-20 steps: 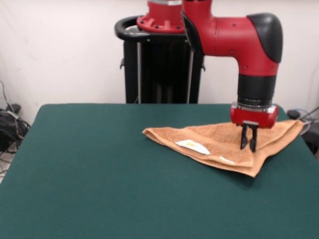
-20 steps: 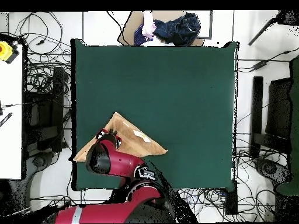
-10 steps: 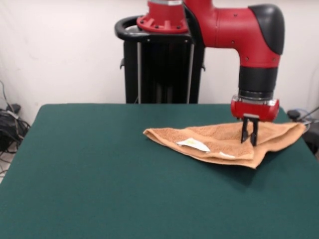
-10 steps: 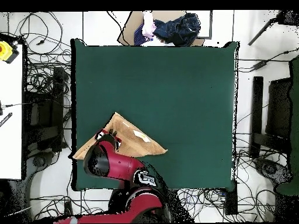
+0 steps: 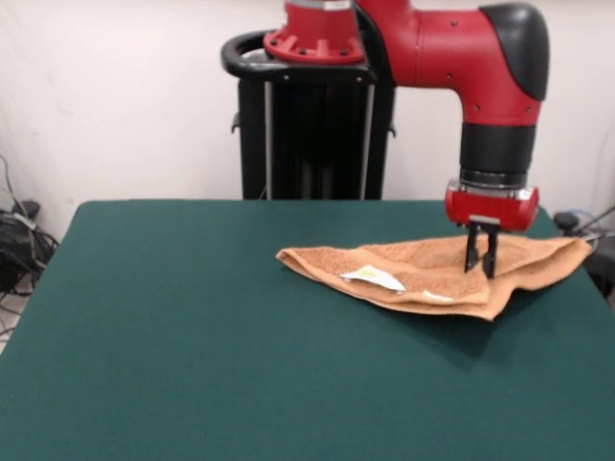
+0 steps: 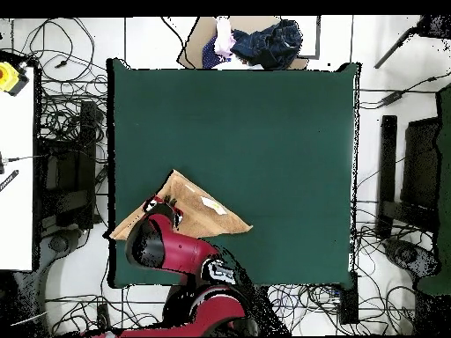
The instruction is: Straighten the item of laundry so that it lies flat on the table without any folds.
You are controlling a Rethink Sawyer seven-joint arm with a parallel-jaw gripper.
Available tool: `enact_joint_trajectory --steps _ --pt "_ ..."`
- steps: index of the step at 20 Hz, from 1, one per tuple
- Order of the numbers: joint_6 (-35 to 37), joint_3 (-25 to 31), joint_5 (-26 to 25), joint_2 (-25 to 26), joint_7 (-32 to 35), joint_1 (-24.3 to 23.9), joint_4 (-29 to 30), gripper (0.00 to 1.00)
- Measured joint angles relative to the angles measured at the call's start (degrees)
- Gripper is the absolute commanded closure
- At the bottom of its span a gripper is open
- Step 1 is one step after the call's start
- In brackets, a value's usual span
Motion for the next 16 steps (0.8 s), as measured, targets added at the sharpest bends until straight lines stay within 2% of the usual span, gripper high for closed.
enact_joint_trajectory --steps 1,2,16 --pt "0.00 0.00 0.01 0.01 0.00 0.00 -0.01 1.00" --pt "0.00 0.02 0.01 -0.01 0.00 0.01 -0.01 0.00" --pt "0.00 0.08 0.00 0.00 0.00 0.01 -0.01 0.00"
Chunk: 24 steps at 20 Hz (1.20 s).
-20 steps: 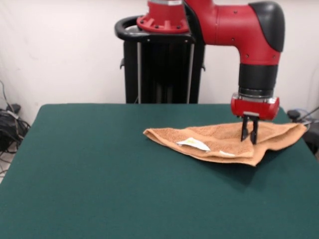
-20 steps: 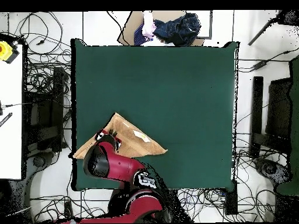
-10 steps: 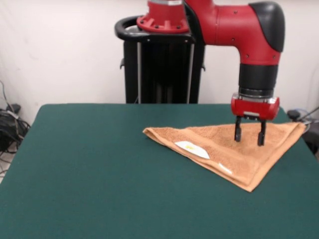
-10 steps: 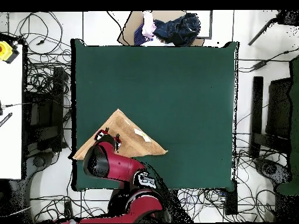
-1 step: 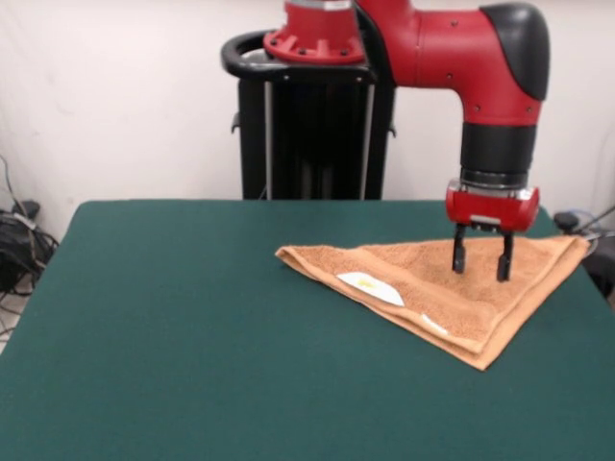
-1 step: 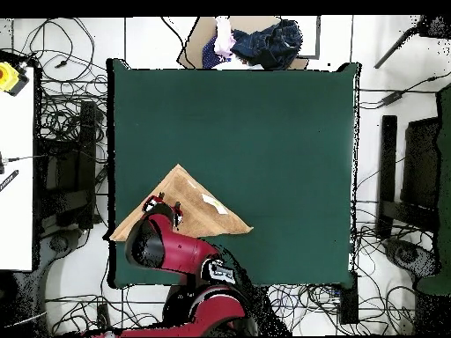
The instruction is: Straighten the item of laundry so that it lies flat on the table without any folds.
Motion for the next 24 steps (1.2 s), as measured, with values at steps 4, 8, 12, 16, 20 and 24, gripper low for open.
enact_joint_trajectory --steps 4,8,12,16,20,24 --pt "0.00 0.00 0.00 0.00 0.00 -0.01 0.00 0.00" --pt "0.00 0.00 0.01 0.07 0.00 -0.08 0.00 0.00" --pt "0.00 0.01 0.01 0.56 0.00 -0.19 0.00 0.00" --pt "0.00 0.01 0.01 1.74 0.00 -0.25 -0.01 0.00" --pt "-0.01 0.01 0.02 2.82 0.00 -0.26 -0.03 0.00" --pt "-0.01 0.02 0.02 4.34 0.00 -0.25 -0.10 0.00"
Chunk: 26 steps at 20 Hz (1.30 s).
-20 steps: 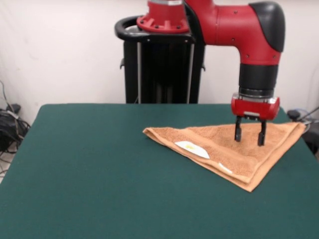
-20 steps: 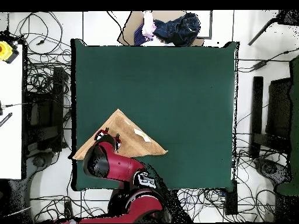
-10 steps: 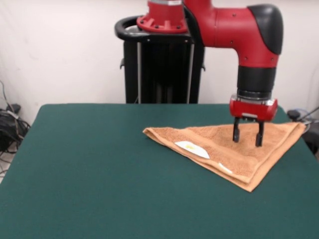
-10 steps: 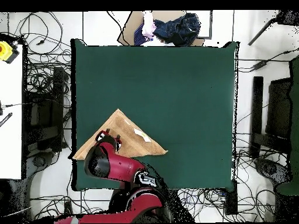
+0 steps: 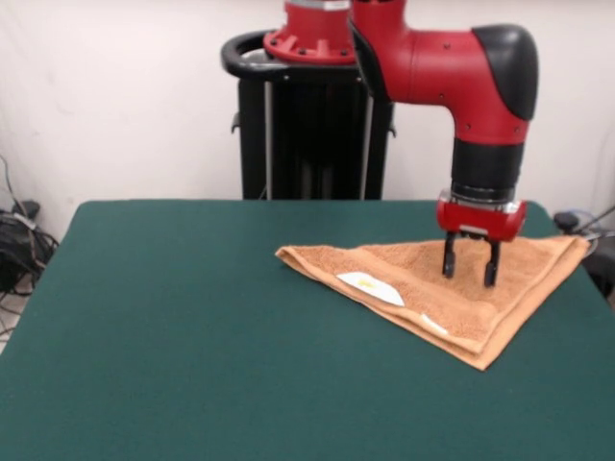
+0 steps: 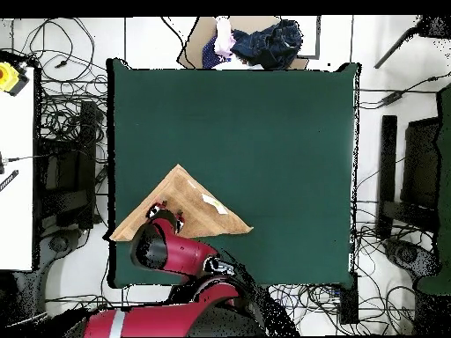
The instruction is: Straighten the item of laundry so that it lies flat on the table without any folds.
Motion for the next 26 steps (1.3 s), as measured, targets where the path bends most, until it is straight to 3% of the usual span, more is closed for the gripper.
enact_joint_trajectory --steps 26 --pt "-0.47 0.16 0.01 1.39 0.00 0.00 -0.63 0.00"
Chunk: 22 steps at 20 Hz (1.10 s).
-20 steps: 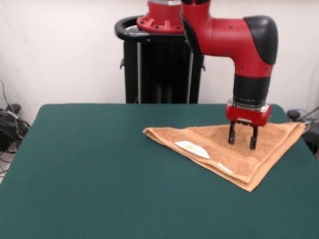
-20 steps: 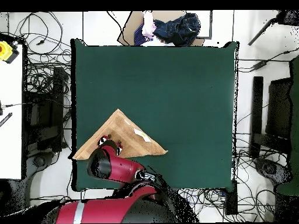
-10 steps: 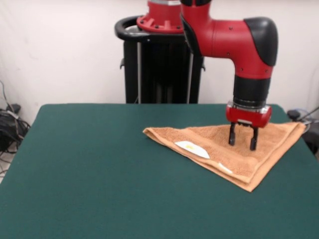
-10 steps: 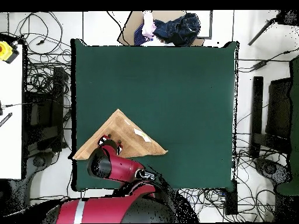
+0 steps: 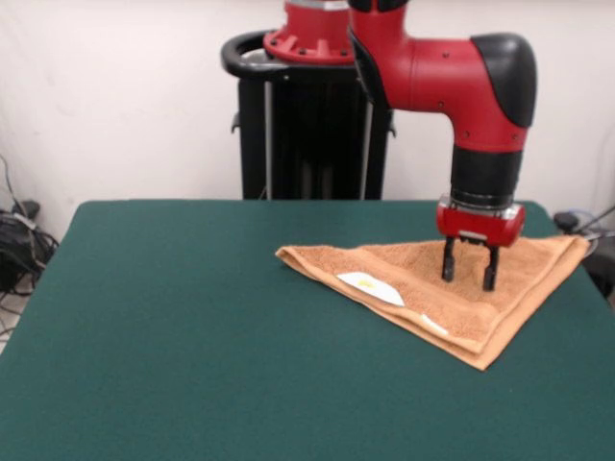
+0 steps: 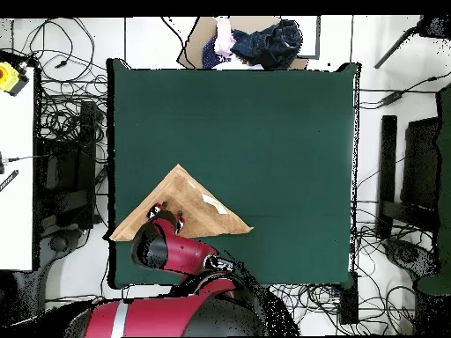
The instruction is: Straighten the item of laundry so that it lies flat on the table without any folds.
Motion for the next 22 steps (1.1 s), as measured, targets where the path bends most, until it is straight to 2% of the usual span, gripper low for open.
enact_joint_trajectory --steps 22 --pt "-2.39 0.41 -0.04 1.31 0.00 -0.18 -0.31 0.00"
